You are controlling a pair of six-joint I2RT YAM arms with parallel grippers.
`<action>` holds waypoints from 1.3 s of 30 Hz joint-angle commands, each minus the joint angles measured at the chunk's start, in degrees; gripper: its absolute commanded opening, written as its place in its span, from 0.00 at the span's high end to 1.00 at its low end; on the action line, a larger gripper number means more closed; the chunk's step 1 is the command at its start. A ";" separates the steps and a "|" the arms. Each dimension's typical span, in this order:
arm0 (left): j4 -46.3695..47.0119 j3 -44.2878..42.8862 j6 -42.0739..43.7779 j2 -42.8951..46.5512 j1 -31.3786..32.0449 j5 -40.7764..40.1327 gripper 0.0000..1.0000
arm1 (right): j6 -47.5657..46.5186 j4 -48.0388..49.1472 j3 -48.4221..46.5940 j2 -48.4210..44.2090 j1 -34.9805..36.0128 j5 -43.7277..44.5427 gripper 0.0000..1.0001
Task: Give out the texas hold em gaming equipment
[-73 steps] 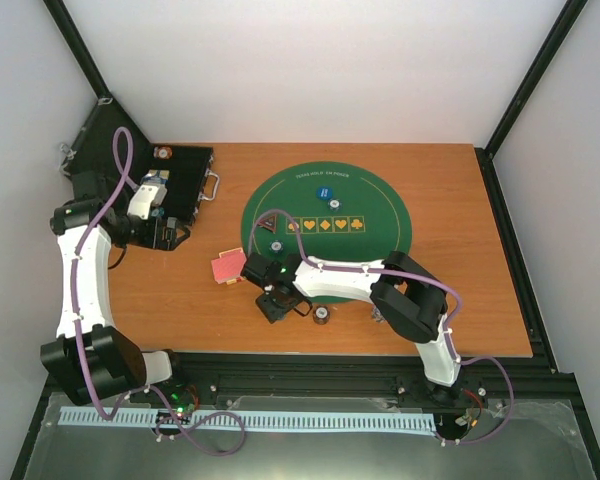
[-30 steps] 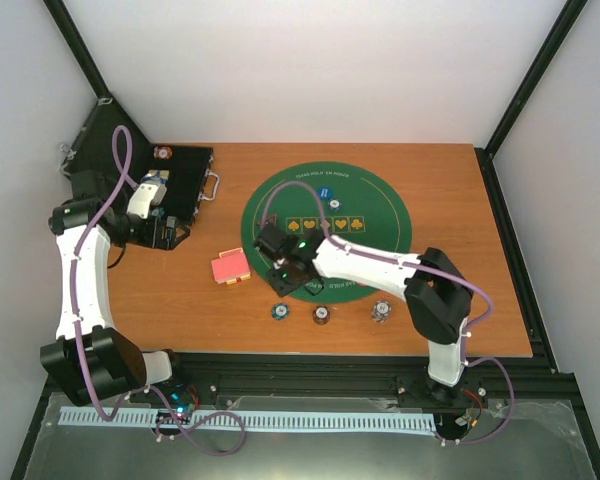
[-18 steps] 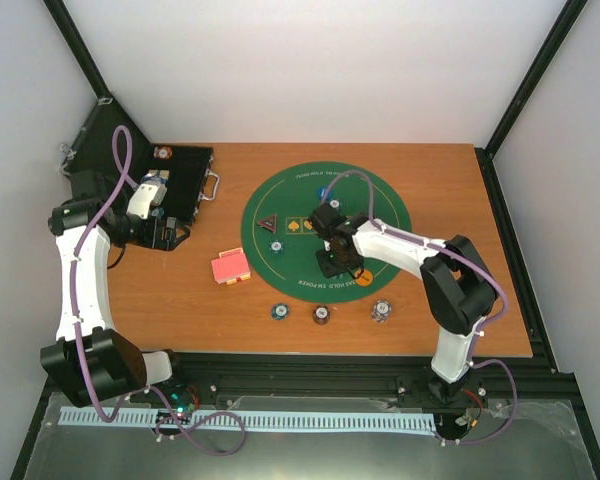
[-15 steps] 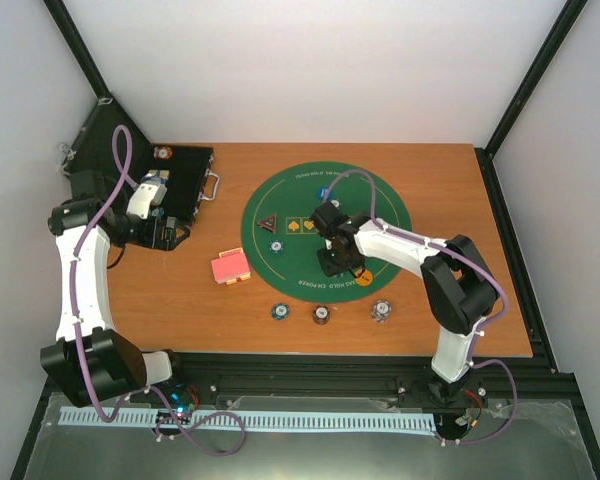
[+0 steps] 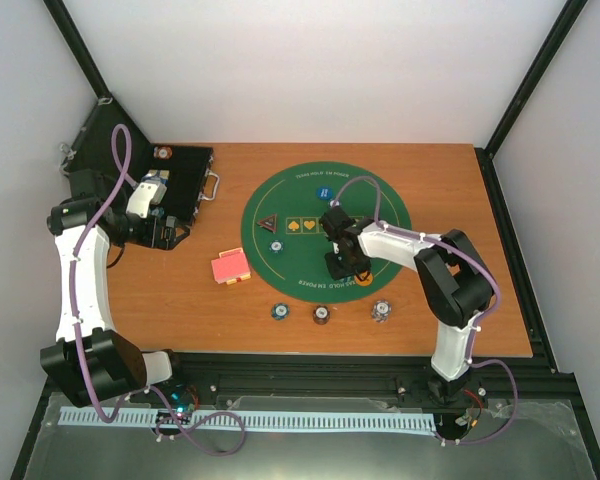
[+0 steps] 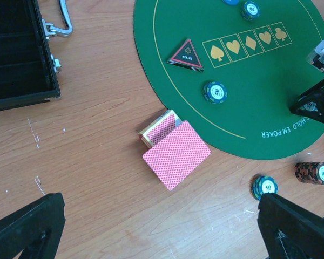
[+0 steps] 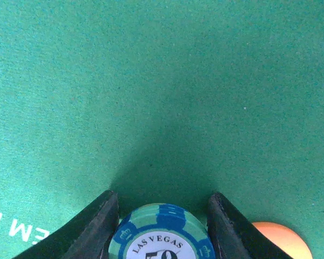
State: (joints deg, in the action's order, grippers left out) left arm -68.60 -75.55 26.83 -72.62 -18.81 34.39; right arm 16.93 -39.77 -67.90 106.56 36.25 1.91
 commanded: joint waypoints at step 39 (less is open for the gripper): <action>-0.39 -1.14 1.20 0.29 -0.09 1.28 0.00 | -1.50 -2.36 -1.16 -4.75 0.71 0.49 0.33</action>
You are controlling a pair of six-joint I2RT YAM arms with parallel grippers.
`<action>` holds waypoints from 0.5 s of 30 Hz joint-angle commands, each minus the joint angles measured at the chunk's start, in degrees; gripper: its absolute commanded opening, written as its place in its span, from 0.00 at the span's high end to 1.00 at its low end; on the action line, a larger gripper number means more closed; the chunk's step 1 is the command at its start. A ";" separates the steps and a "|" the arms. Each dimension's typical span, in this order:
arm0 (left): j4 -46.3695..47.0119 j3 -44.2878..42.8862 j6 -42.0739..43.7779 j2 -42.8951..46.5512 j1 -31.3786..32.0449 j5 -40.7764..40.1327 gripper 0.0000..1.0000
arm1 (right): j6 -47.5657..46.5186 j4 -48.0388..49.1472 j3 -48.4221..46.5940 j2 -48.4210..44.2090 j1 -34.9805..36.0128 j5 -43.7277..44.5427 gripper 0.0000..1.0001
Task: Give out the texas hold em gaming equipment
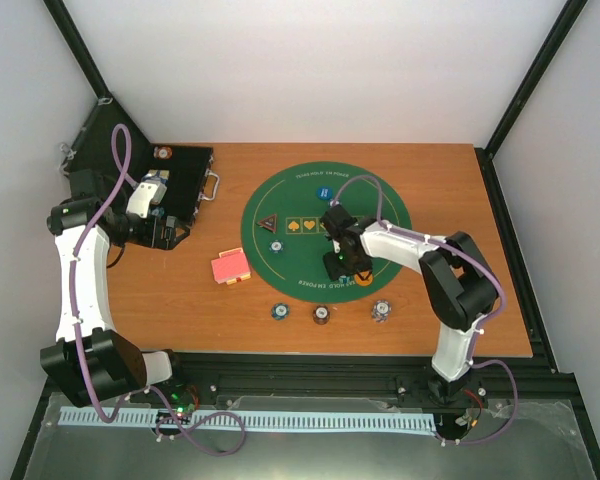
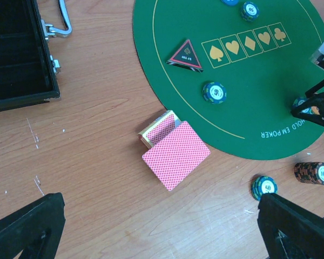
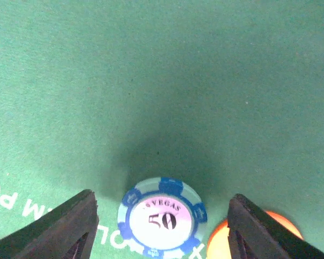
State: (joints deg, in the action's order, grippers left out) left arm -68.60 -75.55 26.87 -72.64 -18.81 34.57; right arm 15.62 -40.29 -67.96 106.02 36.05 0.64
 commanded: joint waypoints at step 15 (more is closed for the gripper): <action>-0.75 -2.05 1.12 0.22 -0.09 0.77 0.00 | 9.38 -7.49 0.55 -13.07 21.63 5.86 0.21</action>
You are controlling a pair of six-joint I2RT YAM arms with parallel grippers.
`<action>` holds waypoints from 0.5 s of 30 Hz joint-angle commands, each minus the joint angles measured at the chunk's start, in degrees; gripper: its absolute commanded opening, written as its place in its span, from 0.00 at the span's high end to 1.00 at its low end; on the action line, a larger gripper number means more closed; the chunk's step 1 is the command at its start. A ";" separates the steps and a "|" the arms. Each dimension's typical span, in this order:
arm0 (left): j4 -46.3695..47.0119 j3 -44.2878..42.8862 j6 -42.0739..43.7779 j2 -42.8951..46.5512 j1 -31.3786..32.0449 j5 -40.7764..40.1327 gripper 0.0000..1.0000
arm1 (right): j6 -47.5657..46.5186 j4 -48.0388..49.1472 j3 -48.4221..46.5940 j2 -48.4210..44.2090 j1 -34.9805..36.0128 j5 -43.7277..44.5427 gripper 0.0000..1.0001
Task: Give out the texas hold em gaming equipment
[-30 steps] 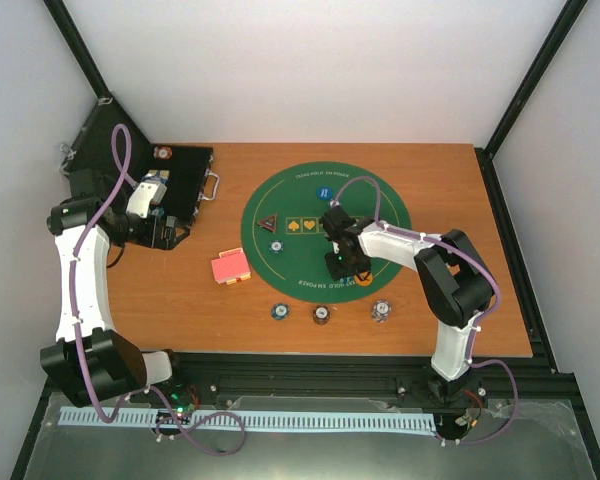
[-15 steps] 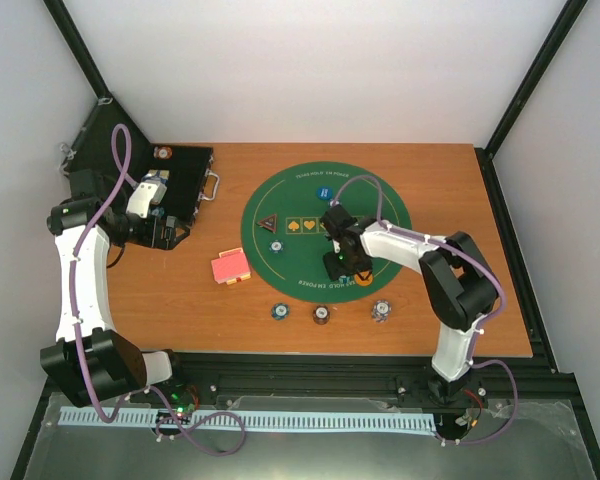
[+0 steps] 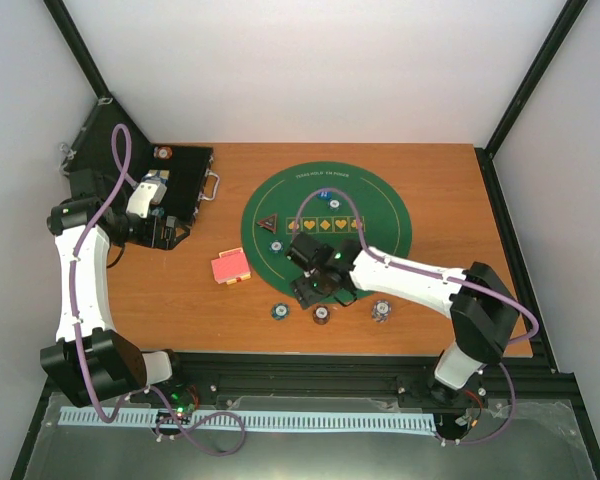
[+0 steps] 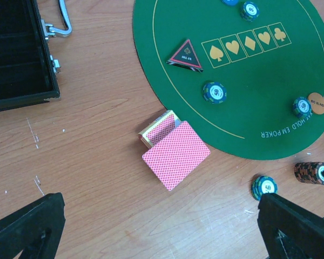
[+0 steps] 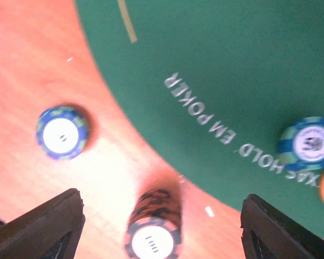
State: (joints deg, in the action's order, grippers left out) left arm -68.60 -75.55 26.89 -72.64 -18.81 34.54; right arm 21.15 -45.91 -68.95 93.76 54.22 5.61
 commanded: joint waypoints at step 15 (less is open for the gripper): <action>-1.28 -2.45 1.27 0.57 -0.09 0.96 0.00 | 5.05 2.71 7.91 1.84 5.50 -0.76 0.26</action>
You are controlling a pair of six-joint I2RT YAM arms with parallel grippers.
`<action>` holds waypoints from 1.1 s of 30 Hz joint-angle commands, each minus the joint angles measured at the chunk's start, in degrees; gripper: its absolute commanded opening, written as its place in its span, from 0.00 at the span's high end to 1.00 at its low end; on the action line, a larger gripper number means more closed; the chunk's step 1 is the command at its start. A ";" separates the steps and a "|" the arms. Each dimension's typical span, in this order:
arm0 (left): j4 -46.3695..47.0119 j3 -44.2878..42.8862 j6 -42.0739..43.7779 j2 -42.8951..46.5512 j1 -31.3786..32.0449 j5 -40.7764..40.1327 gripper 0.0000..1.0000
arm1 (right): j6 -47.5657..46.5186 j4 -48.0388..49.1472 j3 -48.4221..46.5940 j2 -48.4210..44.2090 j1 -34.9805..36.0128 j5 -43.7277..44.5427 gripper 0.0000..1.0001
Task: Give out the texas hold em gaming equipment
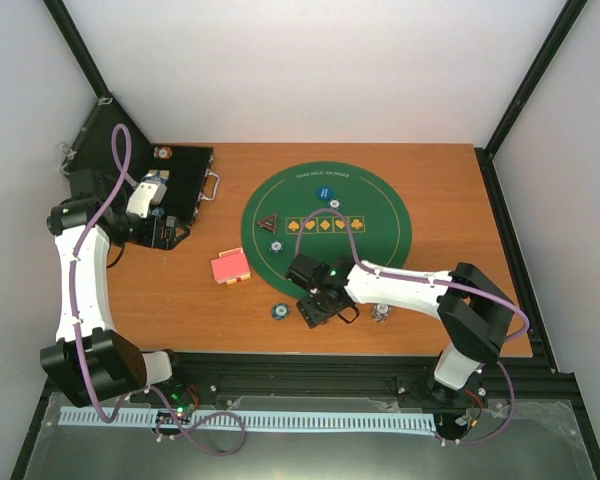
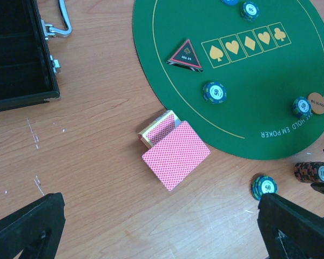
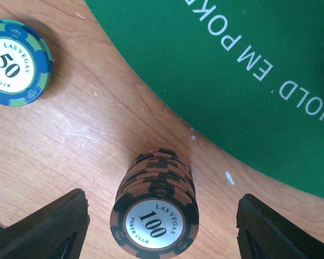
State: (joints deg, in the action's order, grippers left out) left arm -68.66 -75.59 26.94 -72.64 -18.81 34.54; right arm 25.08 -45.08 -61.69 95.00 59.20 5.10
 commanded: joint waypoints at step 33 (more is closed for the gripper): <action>-1.72 -3.40 1.53 0.70 -0.09 0.76 0.00 | -0.29 -1.00 -2.36 0.37 0.13 1.94 0.74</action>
State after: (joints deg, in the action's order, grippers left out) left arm -69.08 -76.49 27.33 -72.62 -18.81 34.54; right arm 25.28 -43.33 -61.25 96.90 59.20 5.48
